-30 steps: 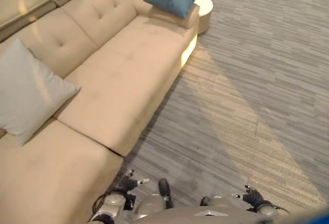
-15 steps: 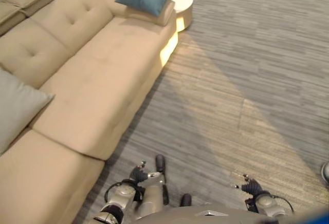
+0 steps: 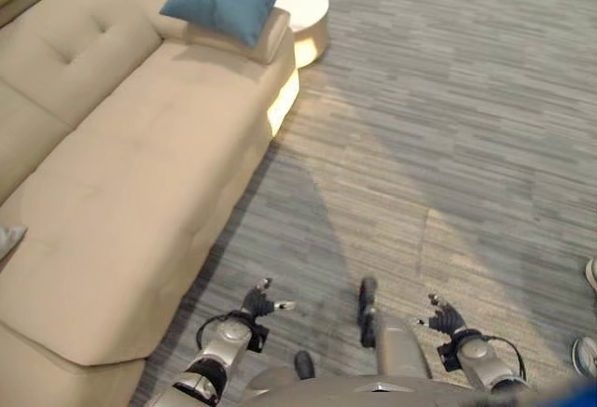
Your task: Pick up all the scattered cushions and arrange them neatly on the sofa.
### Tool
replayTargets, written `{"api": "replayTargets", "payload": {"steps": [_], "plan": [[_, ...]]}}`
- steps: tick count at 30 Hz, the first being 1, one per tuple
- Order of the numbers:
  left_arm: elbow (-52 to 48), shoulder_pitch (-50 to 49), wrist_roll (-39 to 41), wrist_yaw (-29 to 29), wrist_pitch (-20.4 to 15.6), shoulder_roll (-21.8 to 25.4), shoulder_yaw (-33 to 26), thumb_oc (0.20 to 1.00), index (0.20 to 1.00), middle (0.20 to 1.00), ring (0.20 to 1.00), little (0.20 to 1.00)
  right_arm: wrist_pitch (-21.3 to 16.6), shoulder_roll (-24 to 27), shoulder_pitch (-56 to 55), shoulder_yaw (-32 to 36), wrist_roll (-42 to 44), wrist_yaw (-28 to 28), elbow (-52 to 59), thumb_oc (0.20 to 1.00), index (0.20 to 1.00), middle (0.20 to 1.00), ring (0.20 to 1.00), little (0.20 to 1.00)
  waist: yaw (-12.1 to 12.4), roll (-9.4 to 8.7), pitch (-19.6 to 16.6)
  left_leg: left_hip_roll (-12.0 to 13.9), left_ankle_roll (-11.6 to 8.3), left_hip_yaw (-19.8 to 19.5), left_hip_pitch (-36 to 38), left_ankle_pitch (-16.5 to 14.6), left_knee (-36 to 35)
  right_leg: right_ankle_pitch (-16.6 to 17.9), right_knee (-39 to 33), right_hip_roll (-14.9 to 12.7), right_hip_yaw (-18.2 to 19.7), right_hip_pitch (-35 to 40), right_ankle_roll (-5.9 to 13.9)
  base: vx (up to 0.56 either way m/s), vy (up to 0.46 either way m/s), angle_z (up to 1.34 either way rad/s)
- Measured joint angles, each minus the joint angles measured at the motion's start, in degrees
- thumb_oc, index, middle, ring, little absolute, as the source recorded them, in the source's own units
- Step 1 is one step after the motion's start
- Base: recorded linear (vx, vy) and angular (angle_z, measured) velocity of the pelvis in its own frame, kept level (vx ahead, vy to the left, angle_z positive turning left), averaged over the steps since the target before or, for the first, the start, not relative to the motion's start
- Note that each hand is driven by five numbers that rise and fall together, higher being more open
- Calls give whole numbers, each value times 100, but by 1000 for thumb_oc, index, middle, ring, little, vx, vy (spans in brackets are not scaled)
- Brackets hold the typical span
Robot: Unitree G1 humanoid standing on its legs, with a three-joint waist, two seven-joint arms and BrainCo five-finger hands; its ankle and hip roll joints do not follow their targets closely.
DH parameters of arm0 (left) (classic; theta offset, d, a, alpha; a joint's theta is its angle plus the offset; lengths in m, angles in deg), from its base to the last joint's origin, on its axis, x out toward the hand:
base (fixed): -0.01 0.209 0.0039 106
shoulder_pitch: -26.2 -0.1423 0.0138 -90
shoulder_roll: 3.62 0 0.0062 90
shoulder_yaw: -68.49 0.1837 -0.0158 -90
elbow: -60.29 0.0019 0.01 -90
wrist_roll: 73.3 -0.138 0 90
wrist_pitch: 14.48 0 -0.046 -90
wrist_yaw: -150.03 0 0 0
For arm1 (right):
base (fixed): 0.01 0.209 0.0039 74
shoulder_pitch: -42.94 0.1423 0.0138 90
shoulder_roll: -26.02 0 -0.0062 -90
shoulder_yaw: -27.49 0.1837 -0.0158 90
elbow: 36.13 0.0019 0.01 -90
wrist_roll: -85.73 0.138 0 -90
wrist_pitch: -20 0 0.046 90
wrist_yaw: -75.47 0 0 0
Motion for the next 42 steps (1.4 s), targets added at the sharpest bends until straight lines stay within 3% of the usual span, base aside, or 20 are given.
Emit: {"api": "replayTargets", "payload": {"steps": [2, 3, 6, 9, 12, 13, 14, 15, 17, 18, 19, 21, 24, 27, 31, 33, 36, 38, 39, 42], "plan": [[43, -52, 2, -3, -10, -132, 14, 1000, 1000, 1000, 1000, 1000, -3, 21, 13, 41, 0, 6, -74, 1000, 1000, 1000, 1000, 1000, -98, 70, -14, 224, -8, -228, 7, 19, 492, -67, 295, 140, 60, 271, -169, 350, -325, 74], [62, -1, 5, -9, -60, -206, 82, 1000, 1000, 1000, 1000, 1000, 2, 15, -143, 159, -1, 33, -43, 1000, 1000, 1000, 1000, 1000, -107, -46, -69, 327, -320, -303, -356, 161, 1546, -251, 310, 122, -53, 491, -474, 214, -317, 63], [61, 25, 12, -10, -109, -240, 101, 1000, 1000, 1000, 1000, 1000, -44, 147, -196, 171, 9, 27, 189, 1000, 1000, 1000, 1000, 1000, -71, -173, -70, 628, -934, -346, -1458, 964, 3707, -404, -13, 179, -296, 973, -818, 183, -219, 29], [66, 32, 17, -13, -112, -226, 151, 1000, 1000, 1000, 1000, 1000, -73, 212, -238, 153, 13, 1, 198, 1000, 1000, 1000, 1000, 1000, -56, -253, -44, 883, -729, 200, -2274, 774, 4524, -492, -485, 302, -532, 1497, -1089, 274, -111, 26], [-117, -20, 24, -22, -118, -171, 28, 1000, 1000, 1000, 1000, 1000, -40, 127, -244, 32, 13, 14, 98, 1000, 1000, 1000, 1000, 1000, 18, -346, 7, 828, -648, 905, -2320, 785, 2011, -741, -1109, 555, -643, 2221, -922, 494, 17, 28], [-110, -74, 24, -43, -105, -168, -7, 1000, 1000, 1000, 1000, 1000, -49, 142, -253, -49, 12, 19, 83, 1000, 1000, 1000, 1000, 1000, -18, -277, -19, 793, -646, 938, -2358, 1168, 589, -765, -1072, 714, -805, 2355, -900, 593, 64, 4], [-138, -127, 26, -44, -112, -154, -26, 1000, 1000, 1000, 1000, 1000, -52, 137, -215, -58, 11, 20, 80, 1000, 1000, 1000, 1000, 1000, 38, -240, -37, 827, -641, 908, -2455, 1316, 295, -813, -1070, 793, -820, 2444, -840, 582, 94, 27], [-97, -170, 24, -48, -102, -106, -33, 1000, 1000, 1000, 1000, 1000, -64, 131, -277, -54, 11, 19, -17, 1000, 1000, 1000, 1000, 1000, 46, -225, -120, 947, -685, 1128, -2535, 1533, -24, -1419, -1072, 1038, -976, 2957, -773, 1221, 414, 23], [-117, -273, 59, -54, -84, 28, -40, 1000, 1000, 1000, 1000, 1000, -53, 101, -273, -106, -4, 59, -385, 1000, 1000, 1000, 1000, 1000, 148, -423, -344, 299, -100, 1585, -2389, 1588, -19, -1976, -874, 874, -953, 3432, -243, 971, 418, 13], [-84, -227, 64, -51, -44, -58, -34, 1000, 1000, 1000, 1000, 1000, -66, 104, -265, -81, -13, 67, -431, 1000, 1000, 1000, 1000, 1000, 155, -341, -258, 159, 431, 1598, -2274, 1248, 553, -2285, 218, 752, -923, 3154, -111, 214, 102, -14], [-124, -366, 62, -66, -31, -201, 12, 1000, 1000, 1000, 1000, 1000, -48, 239, -400, -26, -14, 74, -238, 1000, 1000, 1000, 1000, 1000, 105, 39, -315, 154, 863, 1579, -1913, 984, 519, -2283, 2154, 751, -1075, 2425, 104, 193, 79, 16], [-155, -367, 62, -121, -44, -37, 96, 1000, 1000, 1000, 1000, 1000, -53, 22, -763, -225, -49, 136, 173, 1000, 1000, 1000, 1000, 1000, -43, -153, -469, -156, 930, 1250, -1331, 916, 113, -2409, 4210, -66, -913, 1306, 244, 428, 113, 63], [-148, -98, 64, -123, -62, 117, 111, 1000, 1000, 1000, 1000, 1000, -53, -80, -609, -213, -50, 173, 313, 1000, 1000, 1000, 1000, 1000, -53, -316, -348, -319, 785, 917, -925, 736, -125, -2464, 4312, -469, -590, 510, 208, 361, 3, 58], [-117, 66, 64, -107, -89, 188, 56, 1000, 1000, 1000, 1000, 1000, -74, -14, -397, -156, -49, 173, 461, 1000, 1000, 1000, 1000, 1000, -74, -140, -176, -189, 773, 721, -448, 639, -239, -2211, 2912, -262, -580, -100, 66, 389, -62, 69], [64, -11, 63, -101, -103, 213, -148, 1000, 1000, 1000, 1000, 1000, -82, 175, -168, -76, -50, 167, 717, 1000, 1000, 1000, 1000, 1000, -159, -42, -47, -2, 269, 409, 109, -60, -203, -1098, 759, 43, -236, -563, 203, 394, -96, 65], [128, -104, 60, -63, -86, 131, -146, 1000, 1000, 1000, 1000, 1000, -36, 248, -132, -2, -76, 168, 584, 1000, 1000, 1000, 1000, 1000, -182, 82, 16, 220, -18, 36, 500, -356, -175, -687, 812, 185, -202, -466, 96, 491, -139, 79], [118, -113, 60, -69, -117, -18, -152, 1000, 1000, 1000, 1000, 1000, -34, 268, -141, 22, -168, 219, 588, 1000, 1000, 1000, 1000, 1000, -178, 3, 17, 523, -259, -380, 457, -73, 854, -744, 1367, 384, -64, -87, -342, 409, -225, 56], [107, -114, 63, -97, -143, -117, -164, 1000, 1000, 1000, 1000, 1000, -34, 292, -175, 86, -168, 230, 587, 1000, 1000, 1000, 1000, 1000, -172, -38, -8, 662, -719, -664, 182, 272, 1766, -898, 1227, 383, -231, 335, -568, 199, -191, 45], [104, -79, 66, -115, -159, -180, -201, 1000, 1000, 1000, 1000, 1000, -80, 297, -240, 125, -168, 227, 532, 1000, 1000, 1000, 1000, 1000, -197, -167, -58, 720, -1112, -612, -454, 502, 3058, -860, 804, 333, -377, 735, -576, 213, -212, 37], [157, -78, 110, -120, -187, -208, -262, 1000, 1000, 1000, 1000, 1000, -73, 344, -321, 102, -148, 219, 413, 1000, 1000, 1000, 1000, 1000, -153, -243, -123, 709, -932, -128, -1522, 723, 4132, -766, 55, 406, -534, 1364, -1022, 243, -117, 31]]}}
